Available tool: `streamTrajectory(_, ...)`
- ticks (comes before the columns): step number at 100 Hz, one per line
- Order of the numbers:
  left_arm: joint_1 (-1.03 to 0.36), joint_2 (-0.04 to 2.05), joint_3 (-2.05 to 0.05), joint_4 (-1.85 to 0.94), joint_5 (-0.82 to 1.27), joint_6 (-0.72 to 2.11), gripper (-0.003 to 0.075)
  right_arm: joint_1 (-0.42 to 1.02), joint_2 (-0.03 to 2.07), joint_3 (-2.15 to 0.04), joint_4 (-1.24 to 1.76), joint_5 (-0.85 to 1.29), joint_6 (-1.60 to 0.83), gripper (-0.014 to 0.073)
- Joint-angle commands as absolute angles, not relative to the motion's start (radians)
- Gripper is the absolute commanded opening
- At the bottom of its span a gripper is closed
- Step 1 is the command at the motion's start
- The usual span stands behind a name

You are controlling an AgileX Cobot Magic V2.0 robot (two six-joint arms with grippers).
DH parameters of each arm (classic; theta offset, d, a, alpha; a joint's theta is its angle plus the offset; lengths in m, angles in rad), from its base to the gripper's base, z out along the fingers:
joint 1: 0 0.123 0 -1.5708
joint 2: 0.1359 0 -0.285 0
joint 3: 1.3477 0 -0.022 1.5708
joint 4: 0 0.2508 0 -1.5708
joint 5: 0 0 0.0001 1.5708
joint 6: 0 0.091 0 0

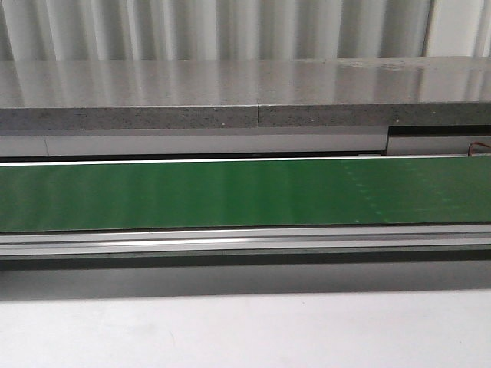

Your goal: Move button from right to left

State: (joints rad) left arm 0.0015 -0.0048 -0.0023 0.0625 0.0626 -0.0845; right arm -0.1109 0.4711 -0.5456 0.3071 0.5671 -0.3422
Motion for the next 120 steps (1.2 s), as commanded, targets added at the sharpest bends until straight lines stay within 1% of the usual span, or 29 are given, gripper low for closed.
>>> streamTrajectory(1,0.003,-0.039,0.023,0.052,-0.025,-0.094,-0.0020,-0.112,0.472,-0.568,0.316,0.508,-0.352,-0.0067)
streamTrajectory(68,0.003,-0.039,0.023,0.052,-0.025,-0.094,-0.0020,-0.112,0.472,-0.563,0.316,0.500,-0.352,-0.0067)
streamTrajectory(83,0.003,-0.039,0.023,0.052,-0.025,-0.094,-0.0020,-0.111,0.446,-0.502,0.327,0.420,-0.351,-0.0067)
streamTrajectory(103,0.003,-0.039,0.023,0.052,-0.025,-0.094,-0.0020,-0.099,0.324,-0.371,0.320,0.286,-0.331,-0.0067)
streamTrajectory(110,0.003,-0.039,0.023,0.052,-0.025,-0.094,-0.0020,-0.088,0.282,-0.323,0.276,0.243,-0.271,-0.0067)
streamTrajectory(120,0.003,-0.039,0.023,0.052,-0.025,-0.094,-0.0020,-0.073,0.226,-0.259,0.154,0.189,-0.112,-0.0067)
